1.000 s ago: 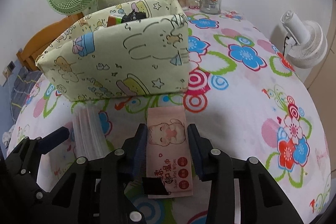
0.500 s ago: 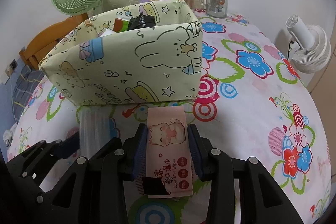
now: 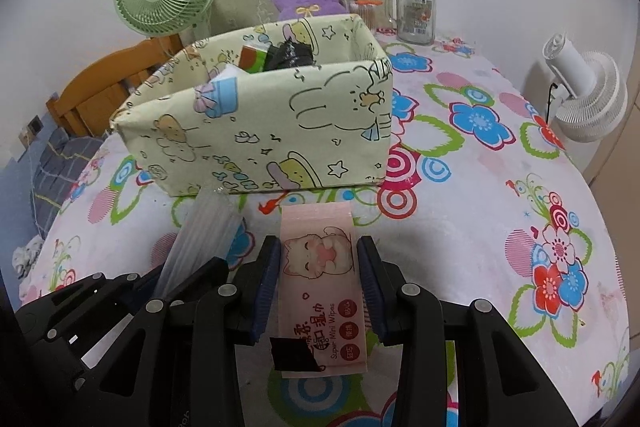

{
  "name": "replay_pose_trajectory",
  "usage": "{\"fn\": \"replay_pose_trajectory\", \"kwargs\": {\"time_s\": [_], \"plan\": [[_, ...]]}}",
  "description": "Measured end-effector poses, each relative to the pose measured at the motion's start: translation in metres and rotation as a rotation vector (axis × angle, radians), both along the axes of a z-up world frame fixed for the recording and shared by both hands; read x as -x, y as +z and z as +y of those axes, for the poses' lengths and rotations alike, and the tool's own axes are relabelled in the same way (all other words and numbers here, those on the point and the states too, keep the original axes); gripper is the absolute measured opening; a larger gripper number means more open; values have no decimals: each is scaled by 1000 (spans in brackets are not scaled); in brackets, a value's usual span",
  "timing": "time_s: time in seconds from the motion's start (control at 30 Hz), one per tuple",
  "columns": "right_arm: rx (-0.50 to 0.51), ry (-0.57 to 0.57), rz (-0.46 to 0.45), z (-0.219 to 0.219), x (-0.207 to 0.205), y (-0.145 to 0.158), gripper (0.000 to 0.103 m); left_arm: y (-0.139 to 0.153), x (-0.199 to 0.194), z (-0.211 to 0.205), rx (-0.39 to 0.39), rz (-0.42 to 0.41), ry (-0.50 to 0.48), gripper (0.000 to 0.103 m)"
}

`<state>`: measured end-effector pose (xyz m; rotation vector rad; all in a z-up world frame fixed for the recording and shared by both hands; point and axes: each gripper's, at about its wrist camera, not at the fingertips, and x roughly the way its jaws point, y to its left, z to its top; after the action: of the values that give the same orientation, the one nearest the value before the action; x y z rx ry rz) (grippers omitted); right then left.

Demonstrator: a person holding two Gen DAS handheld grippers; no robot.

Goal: Organize soft objects
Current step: 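Lift the pink card and clear pack with both tools over the fabric box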

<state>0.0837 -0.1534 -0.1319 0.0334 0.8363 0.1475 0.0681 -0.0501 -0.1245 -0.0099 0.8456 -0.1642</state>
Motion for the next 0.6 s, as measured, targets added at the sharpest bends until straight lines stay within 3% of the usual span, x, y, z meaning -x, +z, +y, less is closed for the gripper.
{"fn": "replay_pose_trajectory", "kwargs": {"time_s": [0.6], "plan": [[-19, 12, -100, 5, 30, 39, 43, 40, 28, 4, -16, -101, 2, 12]]}}
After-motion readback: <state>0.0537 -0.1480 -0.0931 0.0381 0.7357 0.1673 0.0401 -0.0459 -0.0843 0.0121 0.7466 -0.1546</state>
